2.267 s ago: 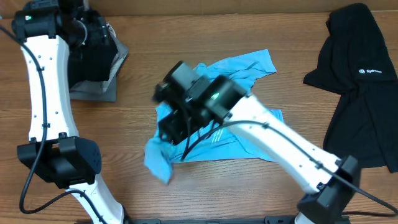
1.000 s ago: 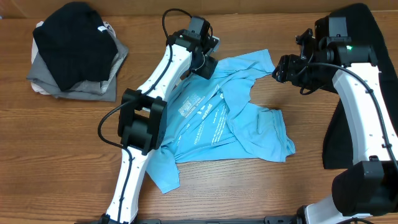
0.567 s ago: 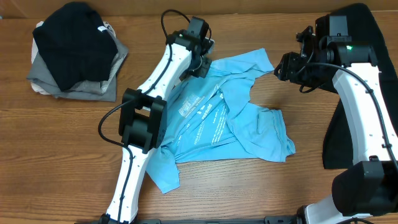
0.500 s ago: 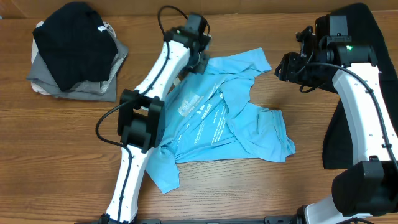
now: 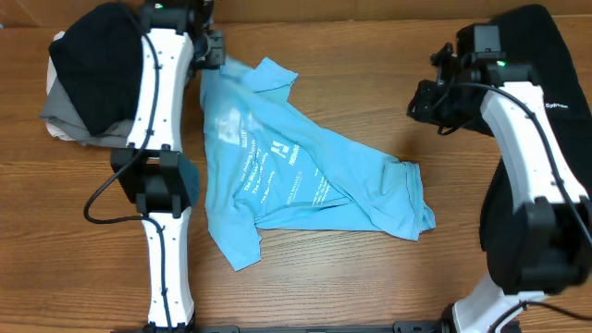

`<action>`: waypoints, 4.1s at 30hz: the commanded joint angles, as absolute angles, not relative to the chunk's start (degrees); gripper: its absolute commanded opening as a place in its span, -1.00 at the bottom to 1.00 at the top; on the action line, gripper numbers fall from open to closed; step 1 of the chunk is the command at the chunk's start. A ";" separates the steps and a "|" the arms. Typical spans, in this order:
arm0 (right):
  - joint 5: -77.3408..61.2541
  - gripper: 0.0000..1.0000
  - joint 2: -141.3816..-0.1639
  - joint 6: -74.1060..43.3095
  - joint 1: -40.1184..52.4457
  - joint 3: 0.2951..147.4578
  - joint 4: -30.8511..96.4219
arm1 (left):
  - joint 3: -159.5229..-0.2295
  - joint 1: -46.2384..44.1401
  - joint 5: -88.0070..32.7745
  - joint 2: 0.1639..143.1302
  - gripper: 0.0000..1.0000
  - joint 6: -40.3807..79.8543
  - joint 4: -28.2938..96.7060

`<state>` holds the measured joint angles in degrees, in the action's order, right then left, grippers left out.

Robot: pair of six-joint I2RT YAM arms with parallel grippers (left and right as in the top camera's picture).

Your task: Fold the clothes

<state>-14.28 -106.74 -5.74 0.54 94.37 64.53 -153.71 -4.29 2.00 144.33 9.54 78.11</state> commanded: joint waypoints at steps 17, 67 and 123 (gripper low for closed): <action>-9.47 0.00 -106.52 -7.20 2.11 77.34 72.03 | -164.92 0.38 -14.02 134.69 0.34 18.48 91.74; 2.48 -0.47 -85.12 -27.83 9.32 42.70 44.18 | -151.11 -11.27 -2.55 130.98 0.41 16.29 88.60; -6.46 0.52 -115.26 -9.19 -13.28 95.26 18.20 | -152.07 -10.17 7.68 131.11 0.56 16.29 76.14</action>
<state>1.61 -116.29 -12.82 -12.67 86.65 14.28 -151.30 -10.83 5.76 130.98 17.39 76.03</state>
